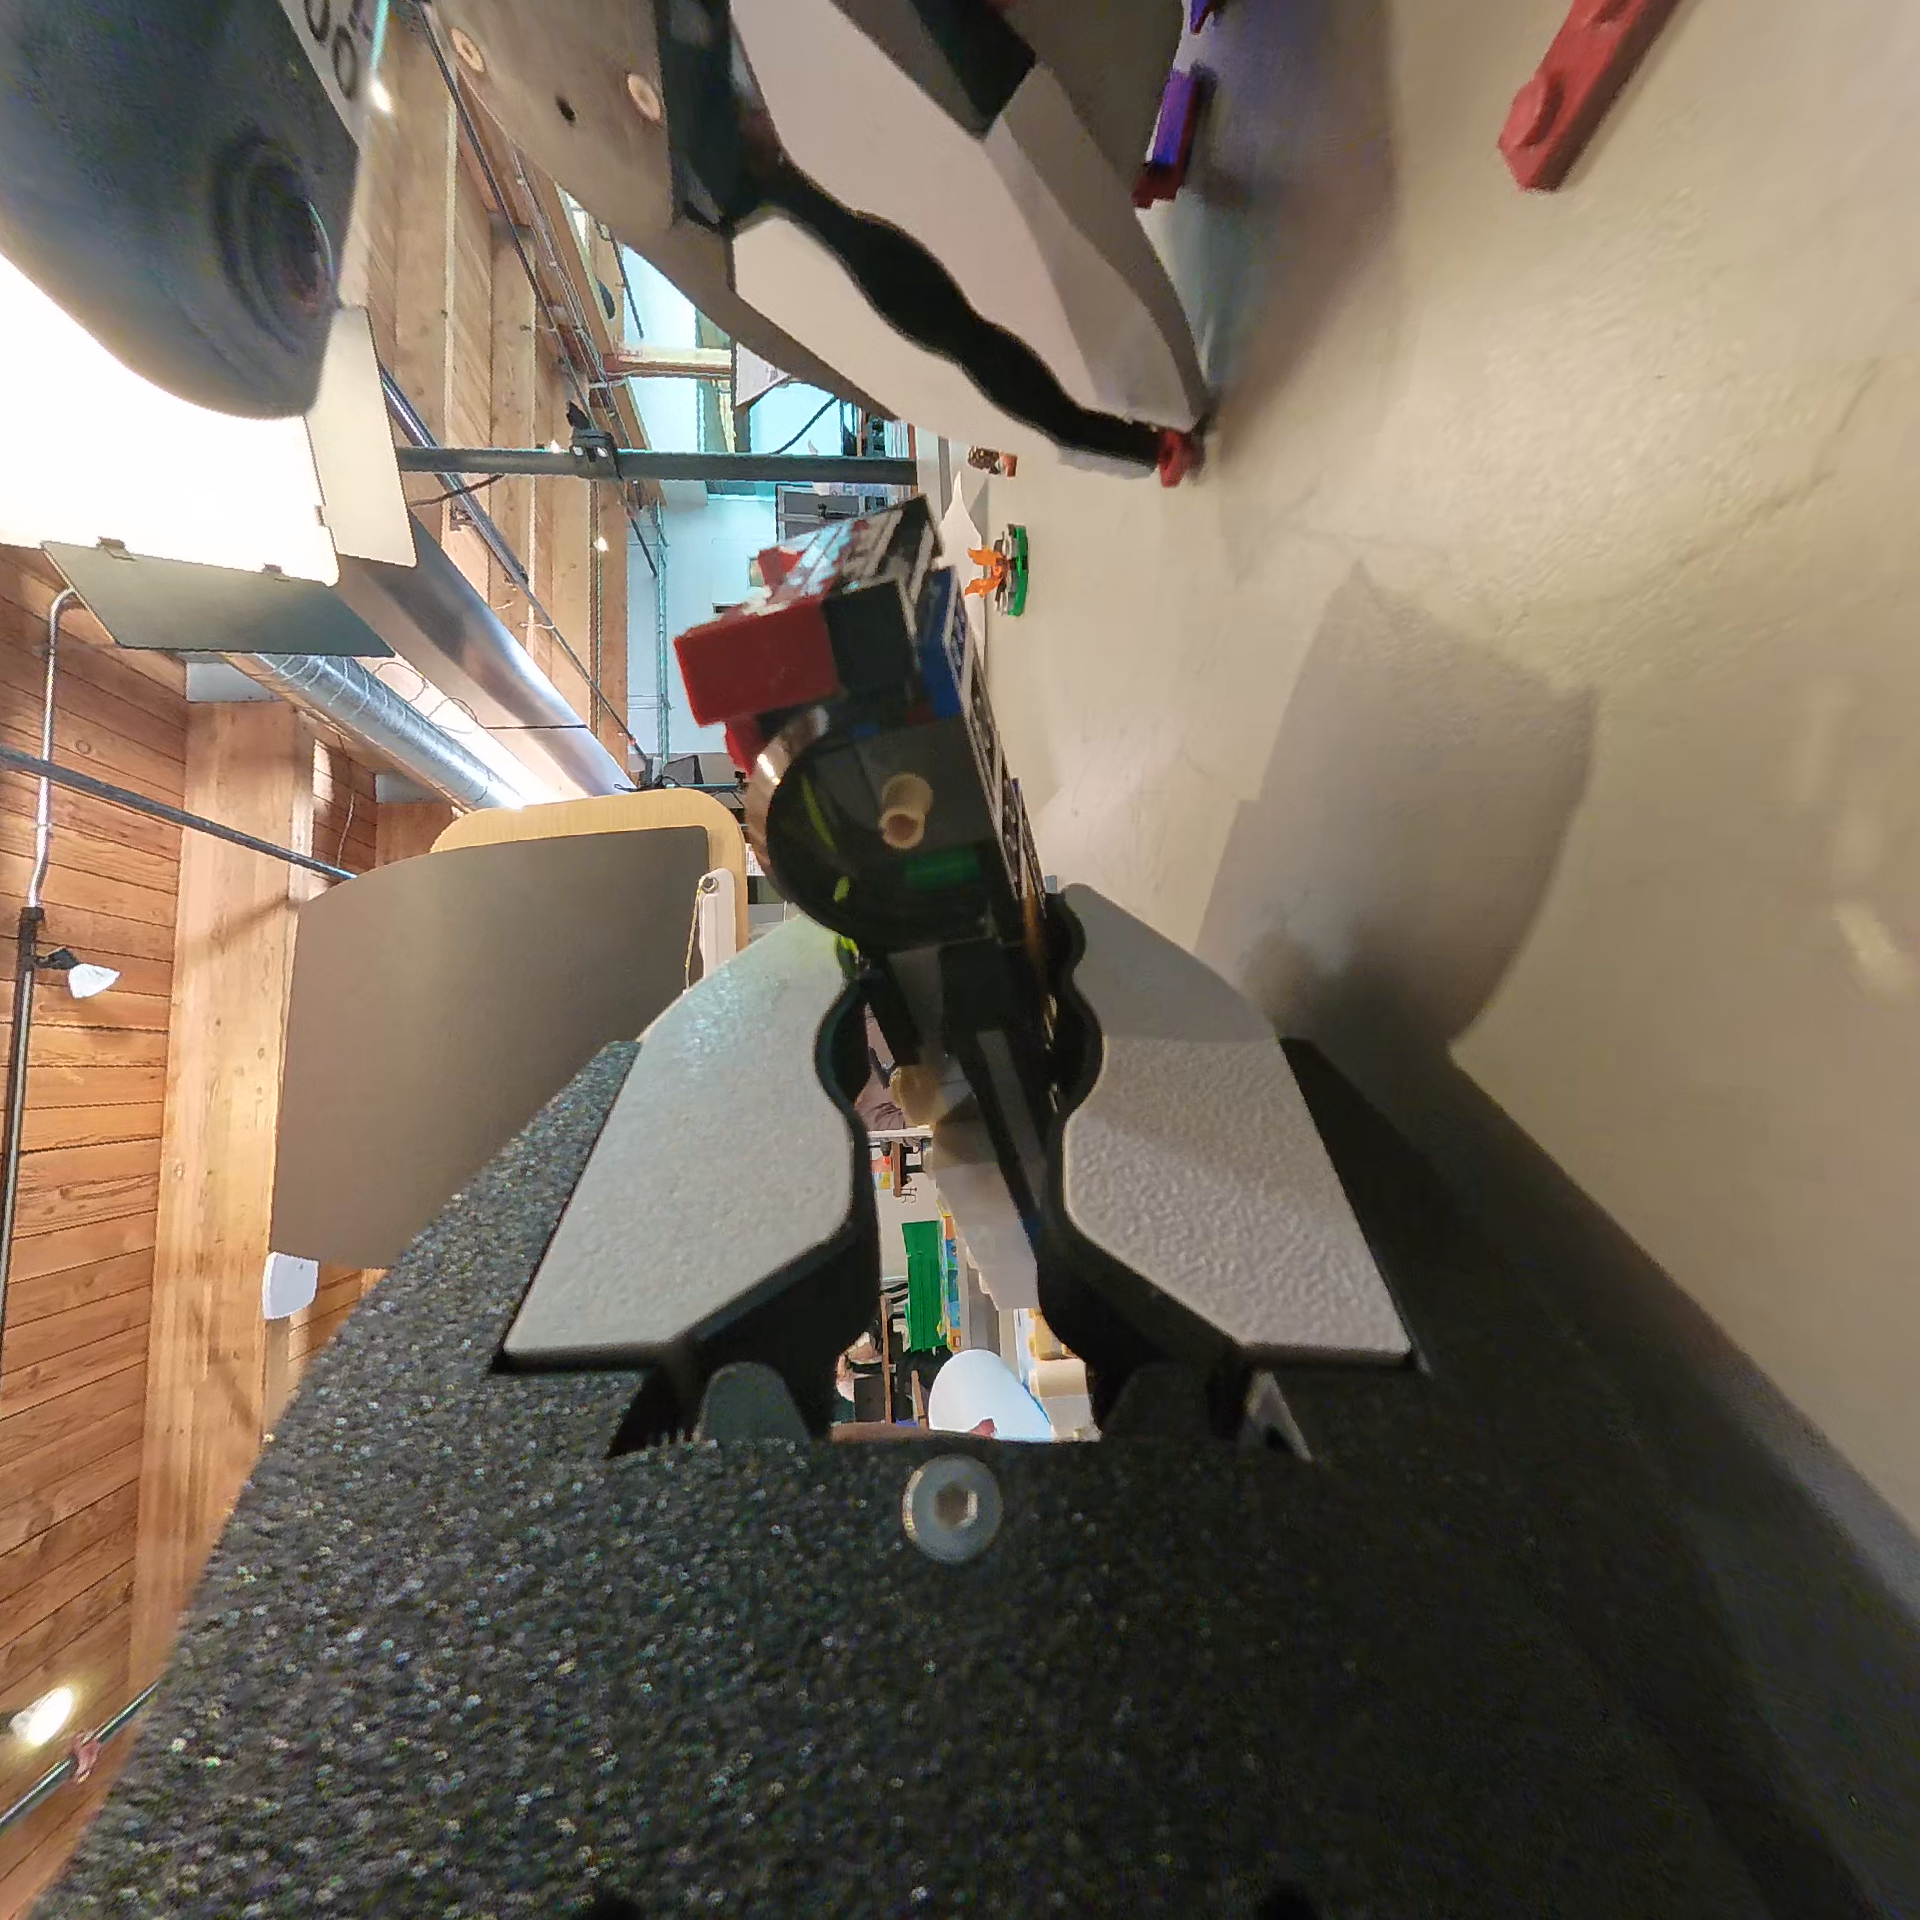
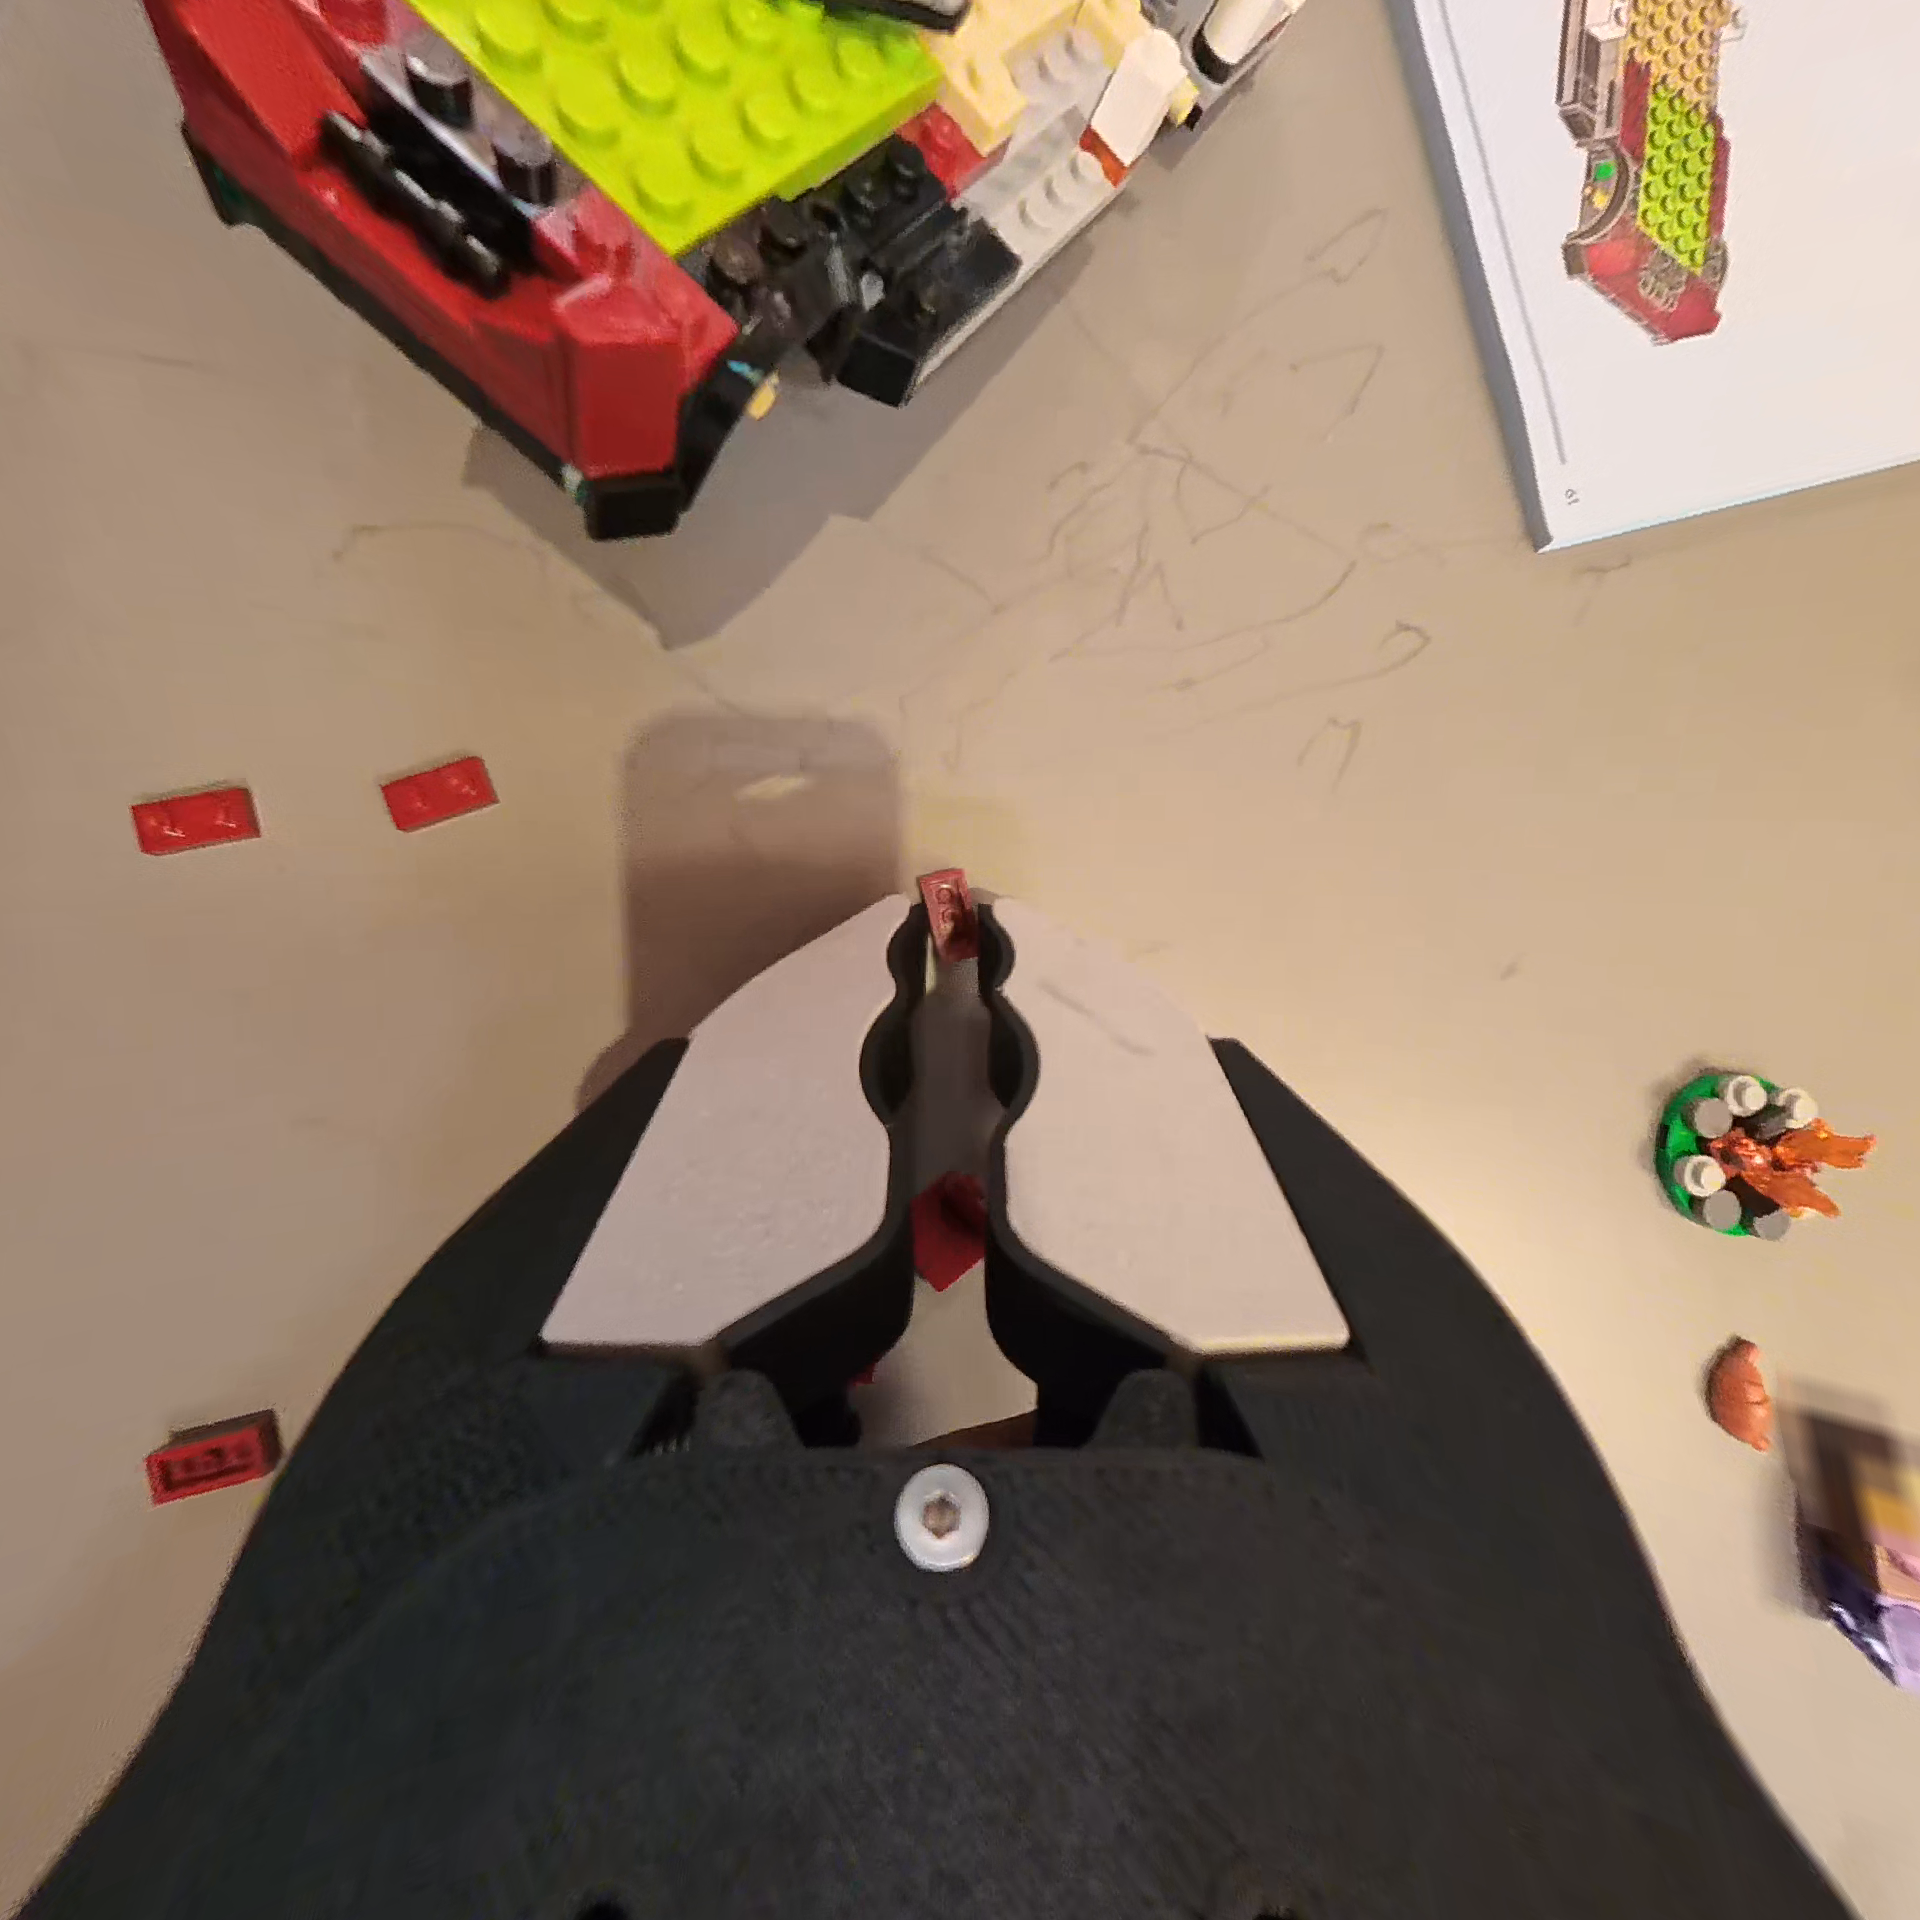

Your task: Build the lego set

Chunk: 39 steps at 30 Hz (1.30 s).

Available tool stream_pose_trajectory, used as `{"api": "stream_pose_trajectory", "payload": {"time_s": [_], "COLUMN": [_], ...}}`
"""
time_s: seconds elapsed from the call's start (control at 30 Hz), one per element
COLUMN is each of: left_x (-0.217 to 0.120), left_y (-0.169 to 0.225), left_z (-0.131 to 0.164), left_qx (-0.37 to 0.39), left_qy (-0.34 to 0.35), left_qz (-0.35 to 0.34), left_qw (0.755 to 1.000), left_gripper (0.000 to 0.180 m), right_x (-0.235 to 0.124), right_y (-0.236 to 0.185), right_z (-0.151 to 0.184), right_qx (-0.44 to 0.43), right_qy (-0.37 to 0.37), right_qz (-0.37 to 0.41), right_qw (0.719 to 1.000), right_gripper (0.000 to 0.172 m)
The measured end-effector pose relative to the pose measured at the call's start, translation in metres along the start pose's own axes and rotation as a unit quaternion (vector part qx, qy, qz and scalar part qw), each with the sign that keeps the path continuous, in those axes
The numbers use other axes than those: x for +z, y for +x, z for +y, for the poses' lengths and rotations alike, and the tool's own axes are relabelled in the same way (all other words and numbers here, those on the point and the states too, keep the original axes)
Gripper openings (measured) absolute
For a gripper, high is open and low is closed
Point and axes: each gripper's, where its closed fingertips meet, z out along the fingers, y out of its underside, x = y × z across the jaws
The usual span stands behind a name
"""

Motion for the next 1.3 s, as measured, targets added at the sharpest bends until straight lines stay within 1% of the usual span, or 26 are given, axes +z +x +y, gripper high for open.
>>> {"api": "stream_pose_trajectory", "payload": {"time_s": [0.03,0.1,0.2,0.27,0.33,0.43,0.53,0.7,0.8,0.9,1.07,1.2,1.3], "left_x": [0.000,-0.001,-0.002,-0.002,-0.002,-0.003,-0.003,-0.004,-0.006,-0.006,-0.004,-0.001,0.000], "left_y": [0.000,-0.001,-0.003,-0.003,-0.003,-0.004,-0.004,-0.004,-0.004,-0.003,0.001,0.004,0.007], "left_z": [0.000,0.000,0.001,0.002,0.002,0.003,0.005,0.006,0.003,0.000,-0.006,-0.012,-0.016], "left_qx": [-0.001,-0.002,-0.008,-0.010,-0.012,-0.016,-0.017,-0.018,-0.016,-0.014,-0.001,0.013,0.027], "left_qy": [0.000,0.000,0.001,0.000,-0.001,-0.002,-0.004,-0.003,0.000,0.003,0.019,0.030,0.039], "left_qz": [0.000,-0.001,-0.002,-0.002,-0.002,-0.001,-0.001,0.000,-0.002,-0.002,-0.002,-0.002,-0.004], "left_qw": [1.000,1.000,1.000,1.000,1.000,1.000,1.000,1.000,1.000,1.000,1.000,0.999,0.999], "left_gripper": [0.032,0.032,0.032,0.032,0.032,0.032,0.032,0.032,0.032,0.032,0.032,0.032,0.032], "right_x": [-0.001,-0.009,-0.028,-0.037,-0.041,-0.041,-0.039,-0.037,-0.035,-0.030,-0.018,-0.014,-0.014], "right_y": [0.001,-0.003,-0.014,-0.019,-0.022,-0.022,-0.027,-0.058,-0.084,-0.102,-0.107,-0.107,-0.104], "right_z": [-0.002,-0.012,-0.033,-0.038,-0.037,-0.025,-0.016,-0.010,-0.007,-0.005,-0.004,-0.001,0.000], "right_qx": [-0.014,-0.045,-0.081,-0.089,-0.089,-0.094,-0.096,-0.115,-0.136,-0.157,-0.148,-0.149,-0.150], "right_qy": [0.006,0.036,0.103,0.131,0.140,0.119,0.101,0.084,0.074,0.070,0.063,0.050,0.048], "right_qz": [0.015,0.036,0.056,0.062,0.061,0.063,0.040,-0.036,-0.092,-0.123,-0.136,-0.135,-0.126], "right_qw": [1.000,0.998,0.990,0.985,0.984,0.986,0.989,0.989,0.984,0.977,0.978,0.978,0.979], "right_gripper": [0.008,0.008,0.009,0.014,0.017,0.020,0.021,0.021,0.021,0.020,0.019,0.007,0.006]}}
